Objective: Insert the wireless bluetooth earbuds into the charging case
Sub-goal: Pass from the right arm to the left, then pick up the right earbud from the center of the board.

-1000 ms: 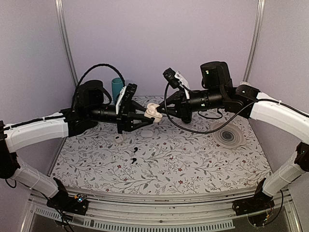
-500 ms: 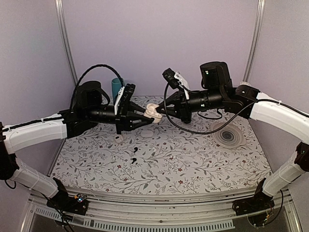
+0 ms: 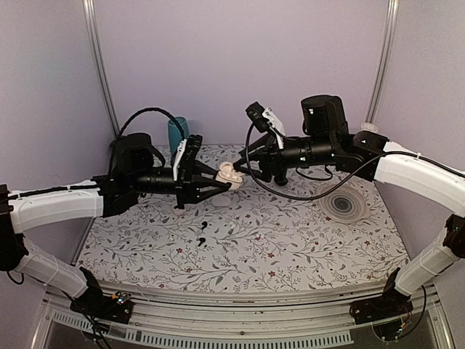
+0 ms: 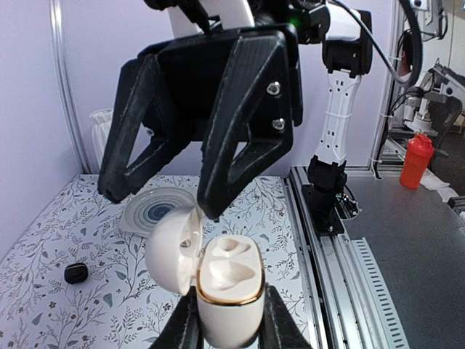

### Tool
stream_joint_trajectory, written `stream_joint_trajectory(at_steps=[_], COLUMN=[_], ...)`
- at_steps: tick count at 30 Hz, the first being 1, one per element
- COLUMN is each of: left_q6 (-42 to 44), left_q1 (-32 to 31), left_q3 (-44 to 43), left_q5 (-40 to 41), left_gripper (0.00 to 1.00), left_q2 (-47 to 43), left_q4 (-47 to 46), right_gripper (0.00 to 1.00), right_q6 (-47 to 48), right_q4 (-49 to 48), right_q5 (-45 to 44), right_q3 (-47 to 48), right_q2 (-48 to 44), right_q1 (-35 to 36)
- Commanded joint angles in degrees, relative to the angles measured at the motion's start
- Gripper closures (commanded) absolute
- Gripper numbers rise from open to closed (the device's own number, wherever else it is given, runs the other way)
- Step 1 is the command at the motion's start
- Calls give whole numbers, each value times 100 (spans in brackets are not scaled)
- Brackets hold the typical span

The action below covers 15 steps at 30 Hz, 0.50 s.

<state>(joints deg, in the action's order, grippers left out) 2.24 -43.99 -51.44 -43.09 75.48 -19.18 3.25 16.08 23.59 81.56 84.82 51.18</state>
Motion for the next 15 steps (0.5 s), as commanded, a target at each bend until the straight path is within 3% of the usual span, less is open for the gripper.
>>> stream_joint_trajectory(at_steps=[1,15], left_q6=[-295,-1035], left_q1=[37,392], left_q3=[292,898], left_q5=[-7,529], left_gripper=[100,100], left_q2=[-26,-2], left_q4=[-682,-1637], right_gripper=[50,43], right_q6=[-104,-546], right_q4=[-259,-420], right_q5=[-172,-362], right_q3=[-170,-621], right_q2=[-25,-339], right_q1=[-97,-191])
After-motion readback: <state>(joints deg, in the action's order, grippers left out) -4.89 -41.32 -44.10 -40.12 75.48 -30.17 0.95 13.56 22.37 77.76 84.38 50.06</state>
